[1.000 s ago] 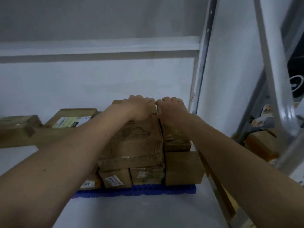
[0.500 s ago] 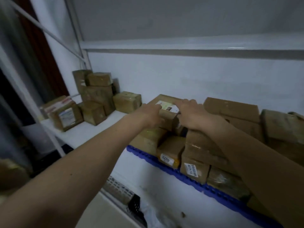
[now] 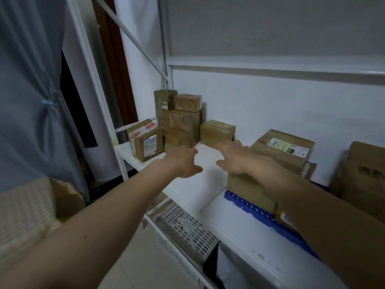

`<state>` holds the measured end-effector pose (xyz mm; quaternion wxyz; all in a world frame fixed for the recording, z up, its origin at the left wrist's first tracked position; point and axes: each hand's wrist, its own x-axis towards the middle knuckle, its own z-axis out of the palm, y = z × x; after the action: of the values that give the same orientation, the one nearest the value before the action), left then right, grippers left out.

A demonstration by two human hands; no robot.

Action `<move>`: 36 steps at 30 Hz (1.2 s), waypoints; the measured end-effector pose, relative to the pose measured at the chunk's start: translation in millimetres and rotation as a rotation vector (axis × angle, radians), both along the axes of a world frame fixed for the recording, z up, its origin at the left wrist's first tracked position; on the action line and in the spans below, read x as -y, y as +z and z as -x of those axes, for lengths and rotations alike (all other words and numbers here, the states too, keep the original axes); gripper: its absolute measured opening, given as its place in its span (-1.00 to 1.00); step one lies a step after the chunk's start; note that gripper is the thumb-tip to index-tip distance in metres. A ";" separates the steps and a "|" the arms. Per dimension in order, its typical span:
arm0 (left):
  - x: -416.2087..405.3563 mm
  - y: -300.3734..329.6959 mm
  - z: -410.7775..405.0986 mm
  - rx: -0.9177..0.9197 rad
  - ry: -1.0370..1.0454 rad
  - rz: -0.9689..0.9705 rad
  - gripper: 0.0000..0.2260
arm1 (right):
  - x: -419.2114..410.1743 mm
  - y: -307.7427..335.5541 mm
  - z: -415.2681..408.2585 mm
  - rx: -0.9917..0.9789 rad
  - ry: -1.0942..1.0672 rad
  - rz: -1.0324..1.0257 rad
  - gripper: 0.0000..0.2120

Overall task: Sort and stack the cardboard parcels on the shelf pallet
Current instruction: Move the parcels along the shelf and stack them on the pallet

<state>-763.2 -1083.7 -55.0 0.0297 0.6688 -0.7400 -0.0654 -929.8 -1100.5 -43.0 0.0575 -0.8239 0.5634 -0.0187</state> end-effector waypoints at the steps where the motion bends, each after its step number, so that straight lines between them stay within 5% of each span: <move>1: 0.3 -1.9 -17.1 -0.014 0.010 -0.002 -0.40 | 1.2 -2.1 -17.1 0.003 0.010 -0.003 -0.46; 14: 14.8 -35.2 -194.3 -0.018 0.044 -0.093 -0.36 | 22.6 -45.9 -203.5 0.052 0.039 -0.110 -0.45; 26: 66.6 -61.8 -268.8 -0.111 0.047 -0.059 -0.37 | 93.4 -69.5 -275.5 0.056 0.057 -0.065 -0.47; 36: 168.1 -86.8 -330.0 0.006 0.124 -0.147 -0.36 | 201.6 -97.6 -305.8 0.073 -0.020 -0.085 -0.53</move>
<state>-433.2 -1251.8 -141.8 -0.0179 0.7140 -0.6903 -0.1154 -624.0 -1302.1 -140.6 0.1129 -0.8140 0.5693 -0.0254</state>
